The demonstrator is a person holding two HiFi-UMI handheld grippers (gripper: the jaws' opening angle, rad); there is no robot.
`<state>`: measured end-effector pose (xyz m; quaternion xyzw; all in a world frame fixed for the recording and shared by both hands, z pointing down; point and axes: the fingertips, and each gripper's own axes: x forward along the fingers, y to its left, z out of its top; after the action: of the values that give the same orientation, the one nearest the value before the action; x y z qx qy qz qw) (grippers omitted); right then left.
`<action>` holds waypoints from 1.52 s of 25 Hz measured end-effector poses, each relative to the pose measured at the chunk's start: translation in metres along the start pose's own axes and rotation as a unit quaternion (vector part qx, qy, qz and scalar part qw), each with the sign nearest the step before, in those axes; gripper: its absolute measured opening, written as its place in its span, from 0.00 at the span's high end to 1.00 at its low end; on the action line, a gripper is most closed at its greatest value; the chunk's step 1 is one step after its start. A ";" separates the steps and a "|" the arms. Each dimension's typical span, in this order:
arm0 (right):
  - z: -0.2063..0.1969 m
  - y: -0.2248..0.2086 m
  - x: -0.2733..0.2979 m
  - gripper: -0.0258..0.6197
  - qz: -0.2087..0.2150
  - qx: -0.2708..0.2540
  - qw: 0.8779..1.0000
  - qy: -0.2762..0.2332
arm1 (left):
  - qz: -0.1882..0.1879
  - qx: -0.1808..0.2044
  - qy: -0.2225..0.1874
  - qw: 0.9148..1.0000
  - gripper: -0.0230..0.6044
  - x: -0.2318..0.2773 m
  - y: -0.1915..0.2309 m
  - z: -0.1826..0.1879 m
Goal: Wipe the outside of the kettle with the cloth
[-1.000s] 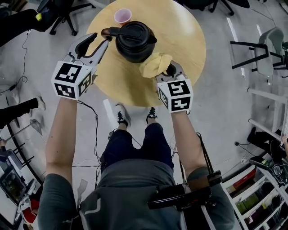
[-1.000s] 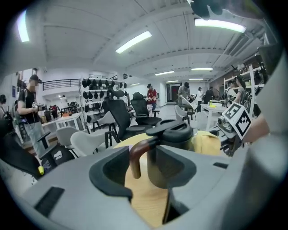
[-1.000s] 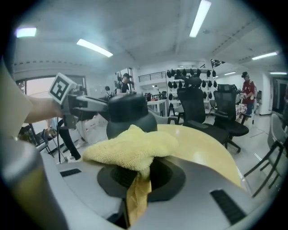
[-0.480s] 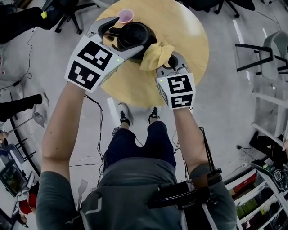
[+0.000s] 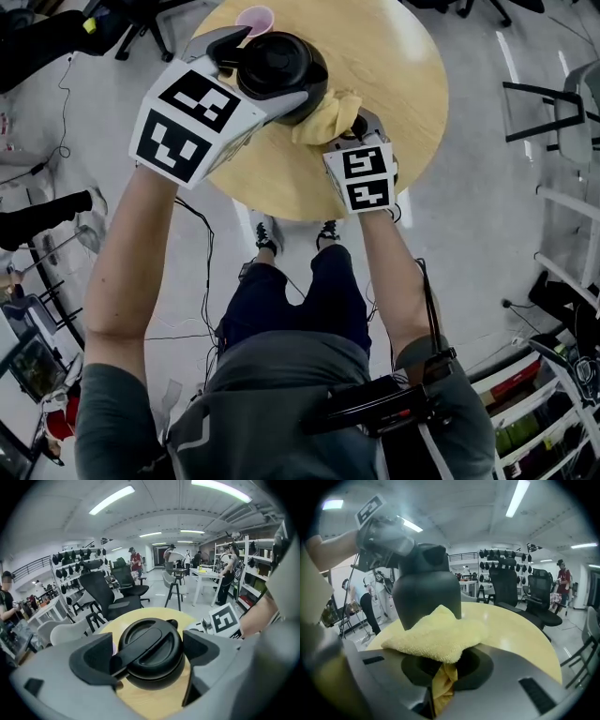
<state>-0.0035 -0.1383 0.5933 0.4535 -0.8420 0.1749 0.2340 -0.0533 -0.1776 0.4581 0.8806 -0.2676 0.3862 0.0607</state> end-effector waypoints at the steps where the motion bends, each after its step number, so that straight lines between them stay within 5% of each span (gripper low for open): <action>1: -0.006 0.000 0.004 0.87 -0.001 -0.002 1.000 0.007 | -0.004 0.004 0.003 1.000 0.24 0.000 -0.001 0.000; 8: -0.033 0.000 0.022 0.87 0.001 -0.008 1.000 0.025 | -0.023 0.025 -0.008 0.999 0.24 -0.002 -0.003 0.002; 12: -0.033 0.003 0.019 0.87 0.011 -0.007 0.999 0.029 | -0.023 0.076 0.003 0.997 0.25 0.000 -0.004 -0.005; 16: -0.023 -0.002 0.008 0.86 0.015 -0.003 1.000 0.024 | -0.011 0.058 0.019 0.998 0.24 0.001 -0.002 -0.006; 21: -0.005 -0.015 -0.009 0.86 0.017 0.011 1.000 0.014 | -0.011 0.042 0.083 0.996 0.24 0.008 -0.003 -0.013; 26: 0.028 -0.046 -0.033 0.86 0.017 0.038 0.999 -0.026 | -0.003 0.071 0.154 0.985 0.24 0.019 -0.008 -0.019; 29: 0.064 -0.062 -0.050 0.86 0.018 0.026 0.997 -0.068 | 0.042 0.020 0.131 0.990 0.24 0.014 -0.010 -0.018; 32: 0.093 -0.064 -0.055 0.86 0.030 -0.004 0.996 -0.087 | 0.107 -0.085 0.048 0.989 0.24 -0.006 -0.008 -0.011; 35: 0.109 -0.063 -0.045 0.86 0.052 -0.027 0.995 -0.085 | 0.188 -0.186 -0.009 0.964 0.24 -0.029 -0.006 -0.014; 38: 0.116 -0.061 -0.030 0.86 0.079 -0.041 0.993 -0.079 | 0.213 -0.264 -0.032 0.940 0.24 -0.027 -0.013 -0.021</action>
<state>0.0347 -0.2088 0.4853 0.3877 -0.8977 0.1219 0.1701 -0.0751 -0.1487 0.4544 0.7673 -0.5428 0.2774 0.1992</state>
